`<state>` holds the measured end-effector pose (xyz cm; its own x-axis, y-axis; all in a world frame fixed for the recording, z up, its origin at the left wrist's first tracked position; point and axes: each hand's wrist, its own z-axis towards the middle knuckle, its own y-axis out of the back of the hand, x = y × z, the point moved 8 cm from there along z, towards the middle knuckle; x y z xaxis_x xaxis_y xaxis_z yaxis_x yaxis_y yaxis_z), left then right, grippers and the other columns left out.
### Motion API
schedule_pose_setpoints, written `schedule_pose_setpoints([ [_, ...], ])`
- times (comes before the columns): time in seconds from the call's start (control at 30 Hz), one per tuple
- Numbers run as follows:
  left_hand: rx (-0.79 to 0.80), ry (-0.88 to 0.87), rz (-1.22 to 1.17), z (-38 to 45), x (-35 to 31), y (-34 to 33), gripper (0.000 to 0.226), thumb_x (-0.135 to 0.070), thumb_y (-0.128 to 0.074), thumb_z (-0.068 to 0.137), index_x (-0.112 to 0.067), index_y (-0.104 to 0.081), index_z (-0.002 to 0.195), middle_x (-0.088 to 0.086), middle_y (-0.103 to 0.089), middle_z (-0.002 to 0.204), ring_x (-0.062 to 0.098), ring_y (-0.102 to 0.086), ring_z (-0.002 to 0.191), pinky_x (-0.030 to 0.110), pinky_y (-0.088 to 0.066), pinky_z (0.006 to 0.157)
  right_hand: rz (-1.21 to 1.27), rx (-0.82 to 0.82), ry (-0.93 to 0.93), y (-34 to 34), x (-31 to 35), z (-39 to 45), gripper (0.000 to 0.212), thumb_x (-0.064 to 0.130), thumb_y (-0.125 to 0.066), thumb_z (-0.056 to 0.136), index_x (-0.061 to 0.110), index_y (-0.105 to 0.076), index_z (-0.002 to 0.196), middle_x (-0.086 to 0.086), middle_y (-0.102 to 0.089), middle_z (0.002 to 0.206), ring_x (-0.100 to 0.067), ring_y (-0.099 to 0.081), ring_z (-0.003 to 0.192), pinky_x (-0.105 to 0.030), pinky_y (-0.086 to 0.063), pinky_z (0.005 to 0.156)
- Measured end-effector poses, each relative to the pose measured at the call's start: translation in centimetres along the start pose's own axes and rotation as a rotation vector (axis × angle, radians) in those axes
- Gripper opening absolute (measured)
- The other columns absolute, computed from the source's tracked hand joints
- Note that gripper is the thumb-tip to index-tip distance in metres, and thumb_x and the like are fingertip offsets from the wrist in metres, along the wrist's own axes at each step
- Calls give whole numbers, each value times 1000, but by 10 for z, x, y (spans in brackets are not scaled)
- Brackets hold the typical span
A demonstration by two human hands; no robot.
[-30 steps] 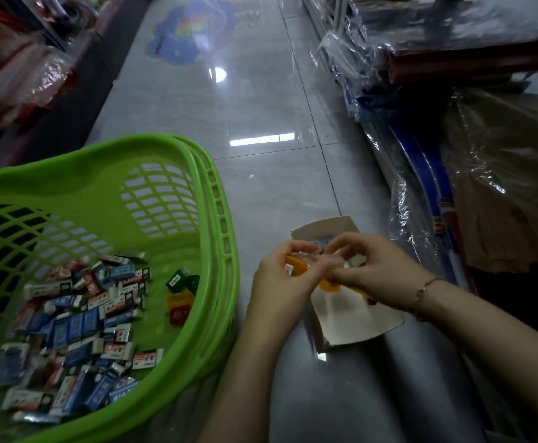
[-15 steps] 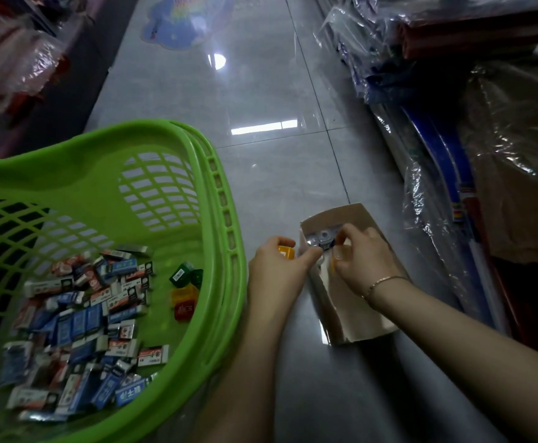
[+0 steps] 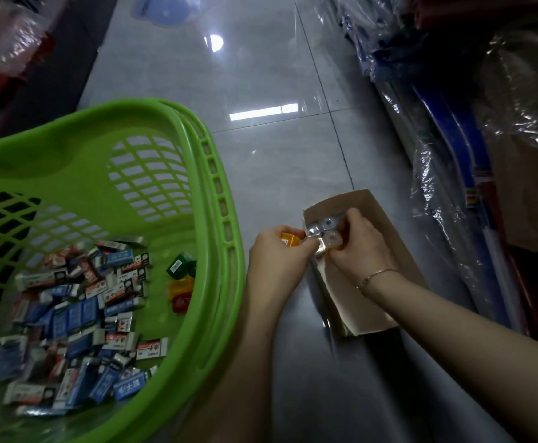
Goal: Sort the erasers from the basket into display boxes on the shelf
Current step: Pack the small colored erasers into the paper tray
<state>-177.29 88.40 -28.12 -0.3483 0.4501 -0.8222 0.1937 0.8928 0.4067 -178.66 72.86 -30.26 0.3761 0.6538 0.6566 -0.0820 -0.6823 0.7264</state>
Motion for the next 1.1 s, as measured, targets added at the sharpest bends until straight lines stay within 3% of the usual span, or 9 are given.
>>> schedule_pose_setpoints([
  [0.23, 14, -20, 0, -3, -3, 0, 17, -34, -76, 75, -25, -66, 84, 3, -70, 81, 20, -68, 78, 41, -57, 79, -44, 16, -71, 4, -2, -2, 25, 18, -65, 78, 13, -45, 92, -11, -54, 103, -32, -56, 92, -43, -50, 78],
  [0.33, -87, -89, -82, -8, -14, 10, 14, -28, -73, 80, -17, -66, 87, 8, -70, 85, 26, -67, 82, 41, -56, 80, 39, 18, -107, 18, -3, -6, 18, 16, -65, 76, 15, -48, 73, -6, -57, 78, -25, -58, 73, -31, -46, 58],
  [0.5, -95, -208, -299, -24, -40, 15, 6, -11, -69, 81, -15, -69, 84, 2, -69, 71, 15, -66, 65, 29, -54, 61, 1048, 179, -462, 33, 11, -16, 21, 24, -53, 94, 8, -53, 80, -9, -58, 64, -12, -54, 41, -16, -40, 35],
  [0.67, 155, -156, -370, -39, -61, -12, 17, -24, -74, 80, -16, -68, 94, 2, -72, 78, 9, -68, 65, 22, -57, 58, 1435, 234, -484, 49, 43, -25, 25, 22, -39, 95, 8, -54, 81, -9, -59, 70, -19, -56, 63, -30, -48, 66],
  [0.73, 153, -151, -335, -41, -63, -13, 22, -31, -75, 79, -20, -66, 96, -1, -71, 83, 4, -68, 67, 21, -57, 59, 1492, 251, -448, 51, 51, -32, 24, 17, -36, 91, 8, -57, 88, -11, -58, 85, -23, -61, 73, -35, -49, 78],
  [0.87, 190, -159, -337, -49, -65, -14, 30, -32, -75, 78, -23, -61, 103, -6, -71, 81, 5, -69, 67, 28, -60, 65, 1498, 280, -384, 56, 58, -37, 26, 11, -33, 92, 9, -58, 92, -9, -55, 88, -19, -63, 69, -32, -50, 65],
  [0.93, 162, -159, -341, -50, -64, -13, 31, -27, -76, 79, -21, -60, 105, -2, -71, 83, 8, -70, 66, 30, -60, 66, 1460, 305, -362, 56, 62, -37, 25, 9, -35, 93, 8, -60, 94, -11, -55, 94, -21, -62, 79, -32, -52, 71],
  [1.0, 164, -52, -520, -49, -56, -15, 30, -21, -71, 82, -13, -60, 108, 7, -71, 89, 12, -68, 64, 29, -57, 61, 1387, 345, -343, 57, 64, -38, 23, 13, -42, 93, 9, -64, 101, -11, -56, 99, -23, -58, 87, -32, -47, 80],
  [1.1, 306, 203, -1005, -53, -50, -26, 21, -18, -58, 87, -3, -63, 101, 13, -69, 86, 14, -61, 58, 25, -49, 55, 1344, 404, -294, 60, 66, -40, 29, 20, -44, 92, 8, -65, 109, -9, -55, 98, -16, -54, 76, -24, -45, 67],
])
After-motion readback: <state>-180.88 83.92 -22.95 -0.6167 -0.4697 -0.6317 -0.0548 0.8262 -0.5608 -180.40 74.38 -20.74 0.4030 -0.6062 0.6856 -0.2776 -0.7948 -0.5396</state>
